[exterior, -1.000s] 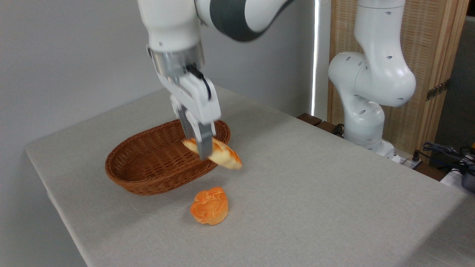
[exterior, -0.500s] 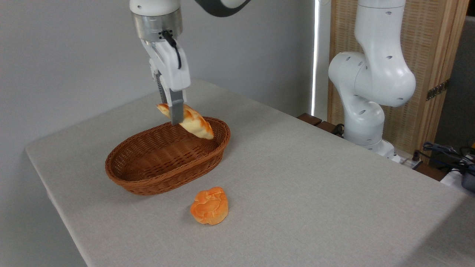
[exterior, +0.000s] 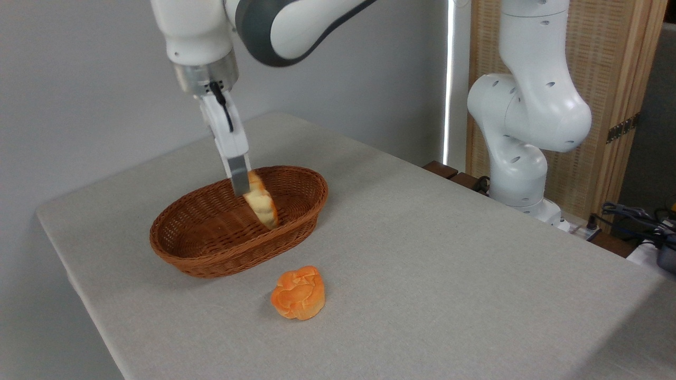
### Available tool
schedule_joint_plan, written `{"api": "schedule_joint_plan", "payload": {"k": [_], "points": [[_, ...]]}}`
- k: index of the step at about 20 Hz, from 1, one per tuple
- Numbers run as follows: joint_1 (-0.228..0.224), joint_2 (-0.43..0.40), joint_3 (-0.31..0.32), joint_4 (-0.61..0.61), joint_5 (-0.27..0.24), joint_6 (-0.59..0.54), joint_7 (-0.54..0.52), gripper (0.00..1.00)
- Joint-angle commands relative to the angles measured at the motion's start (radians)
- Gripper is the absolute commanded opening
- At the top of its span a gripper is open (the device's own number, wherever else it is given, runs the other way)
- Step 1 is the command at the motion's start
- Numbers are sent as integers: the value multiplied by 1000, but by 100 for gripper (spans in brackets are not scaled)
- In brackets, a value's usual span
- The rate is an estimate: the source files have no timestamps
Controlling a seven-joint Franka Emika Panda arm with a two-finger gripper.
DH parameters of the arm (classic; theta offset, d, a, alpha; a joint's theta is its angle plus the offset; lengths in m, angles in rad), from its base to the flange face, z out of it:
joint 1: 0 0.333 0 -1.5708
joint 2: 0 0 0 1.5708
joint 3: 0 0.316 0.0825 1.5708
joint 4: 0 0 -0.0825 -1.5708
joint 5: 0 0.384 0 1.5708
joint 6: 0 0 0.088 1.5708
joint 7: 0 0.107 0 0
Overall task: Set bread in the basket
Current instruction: 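Open the gripper to release the roll and raise it from the basket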
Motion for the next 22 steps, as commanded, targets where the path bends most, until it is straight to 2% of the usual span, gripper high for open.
{"api": "schedule_joint_plan", "payload": {"k": [1, 8, 13, 15, 16, 18, 22], "points": [[2, 33, 4, 25, -7, 46, -9, 100], [8, 33, 40, 57, -7, 202, -9, 100], [13, 26, 69, 57, 10, 201, -20, 100], [13, 20, 72, 59, 62, 198, -93, 100], [13, 11, 84, 59, 105, 190, -157, 100], [13, 10, 98, 59, 142, 166, -208, 100], [13, 10, 141, 66, 188, 49, -205, 100]]}}
